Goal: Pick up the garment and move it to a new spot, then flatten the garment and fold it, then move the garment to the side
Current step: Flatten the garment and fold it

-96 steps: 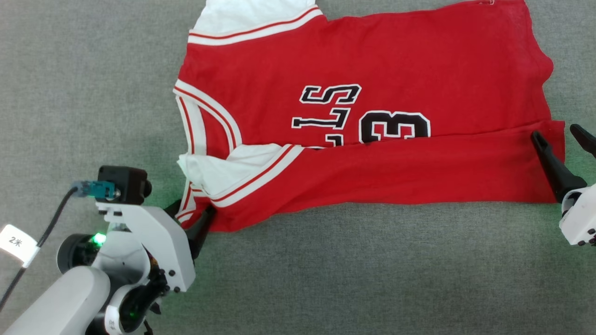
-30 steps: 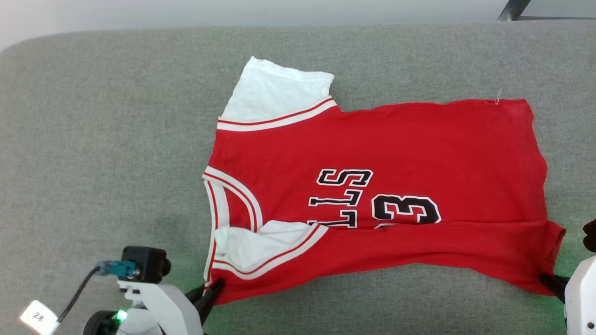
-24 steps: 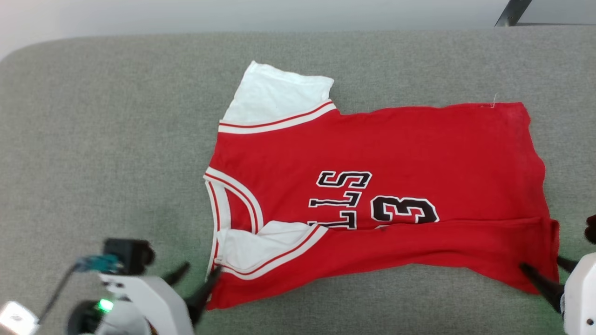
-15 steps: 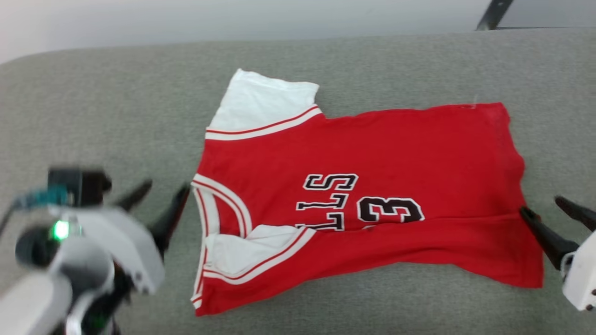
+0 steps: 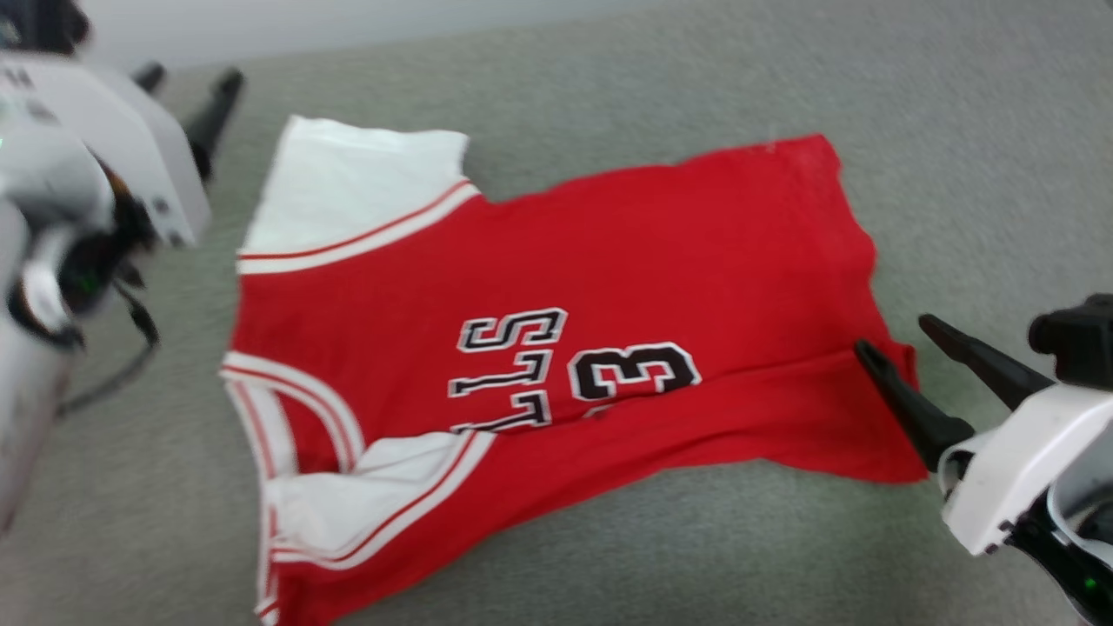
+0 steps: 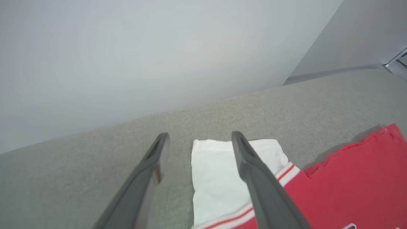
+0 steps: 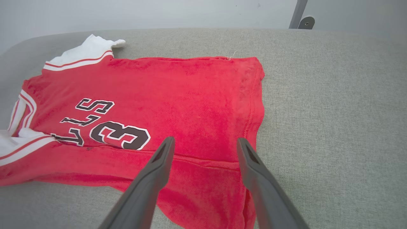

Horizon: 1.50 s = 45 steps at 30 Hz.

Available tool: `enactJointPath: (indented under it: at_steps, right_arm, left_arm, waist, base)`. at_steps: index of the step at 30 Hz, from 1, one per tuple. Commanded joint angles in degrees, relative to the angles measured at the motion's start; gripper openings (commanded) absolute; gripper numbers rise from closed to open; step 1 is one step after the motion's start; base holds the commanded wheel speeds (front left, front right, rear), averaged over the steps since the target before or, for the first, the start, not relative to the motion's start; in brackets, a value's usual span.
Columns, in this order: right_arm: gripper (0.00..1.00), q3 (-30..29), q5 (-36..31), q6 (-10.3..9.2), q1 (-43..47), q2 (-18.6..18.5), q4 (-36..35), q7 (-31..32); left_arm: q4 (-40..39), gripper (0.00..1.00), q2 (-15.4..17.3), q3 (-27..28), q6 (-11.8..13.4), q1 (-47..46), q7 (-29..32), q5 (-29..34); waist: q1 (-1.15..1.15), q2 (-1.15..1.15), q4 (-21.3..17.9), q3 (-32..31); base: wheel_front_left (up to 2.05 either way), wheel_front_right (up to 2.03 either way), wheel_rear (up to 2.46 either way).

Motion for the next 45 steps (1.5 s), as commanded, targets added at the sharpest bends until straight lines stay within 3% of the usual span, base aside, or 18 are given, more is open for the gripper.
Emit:
enactJointPath:
  at_steps: [1, 8, 12, 17, 25, 26, 27, 28, 29, 38, 45]
  right_arm:
    - [1.0, 1.0, 0.1, -0.07, -1.5, 0.5, 0.9, -1.1]
    - [1.0, 3.7, 0.5, -0.07, -3.8, 0.6, 3.7, -3.8]
    - [1.0, 4.7, 0.9, -0.07, -5.0, 0.3, 4.4, -4.4]
    - [1.0, 5.5, 1.0, -0.07, -5.8, 0.1, 4.9, -4.7]
    - [1.0, 5.3, 1.1, -0.07, -5.9, -0.1, 5.6, -5.3]
    - [1.0, 5.3, 1.1, -0.07, -5.9, -0.1, 5.6, -5.3]
    - [1.0, 5.2, 1.1, -0.07, -6.0, 0.0, 5.6, -5.3]
    - [1.0, 5.3, 1.0, -0.07, -6.3, -0.1, 5.6, -5.2]
    - [1.0, 5.3, 1.0, -0.07, -6.6, -0.1, 5.5, -5.2]
    - [1.0, 7.7, 2.2, -0.07, -15.2, -1.5, 6.8, -2.0]
    - [1.0, 12.4, 6.0, -0.07, -31.7, -1.7, 19.7, 7.2]
  left_arm:
    - [5.6, 1.0, -1.3, -0.8, -2.0, -3.7, 1.0, 0.4]
    - [24.0, 1.0, -3.5, -4.0, -8.7, -13.3, 9.1, -0.4]
    - [31.1, 1.0, -3.0, -5.6, -10.1, -16.4, 14.1, 0.2]
    - [37.0, 1.0, -5.0, -7.6, -11.4, -16.9, 21.3, -1.2]
    - [40.0, 1.0, -6.9, -8.3, -12.8, -17.3, 24.2, -2.8]
    - [40.1, 0.86, -7.0, -8.4, -12.9, -17.4, 24.5, -3.0]
    - [40.0, 0.41, -7.1, -8.6, -13.1, -17.5, 24.6, -3.0]
    - [40.0, 0.11, -7.1, -8.8, -13.3, -17.5, 24.4, -3.0]
    - [40.1, 0.0, -7.2, -8.7, -13.3, -17.3, 24.5, -3.4]
    - [40.0, 0.0, -7.5, -8.9, -13.5, -18.5, 22.7, -3.8]
    - [39.4, 0.0, -9.3, -9.9, -13.8, -20.0, 21.6, -4.0]
  waist:
    - [0.0, 0.0, -5.0, 4.6]
    - [0.0, 0.0, -8.3, 7.5]
    - [0.0, 0.0, -9.4, 8.5]
    - [0.0, 0.0, -9.9, 9.1]
    - [0.0, 0.0, -9.6, 9.5]
    - [0.0, 0.0, -9.5, 9.6]
    - [0.0, 0.0, -9.4, 9.6]
    - [0.0, 0.0, -9.3, 9.7]
    - [0.0, 0.0, -9.2, 9.7]
    - [0.0, 0.0, -8.0, 10.2]
    - [0.0, 0.0, -6.0, 11.4]
  base:
    - [0.0, 0.0, 0.0]
    - [0.0, 0.0, 0.0]
    - [0.0, 0.0, 0.0]
    - [0.0, 0.0, 0.0]
    - [0.0, 0.0, 0.0]
    - [0.0, 0.0, 0.0]
    - [0.0, 0.0, 0.0]
    - [0.0, 0.0, 0.0]
    - [0.0, 0.0, 0.0]
    - [0.0, 0.0, 0.0]
    - [0.0, 0.0, 0.0]
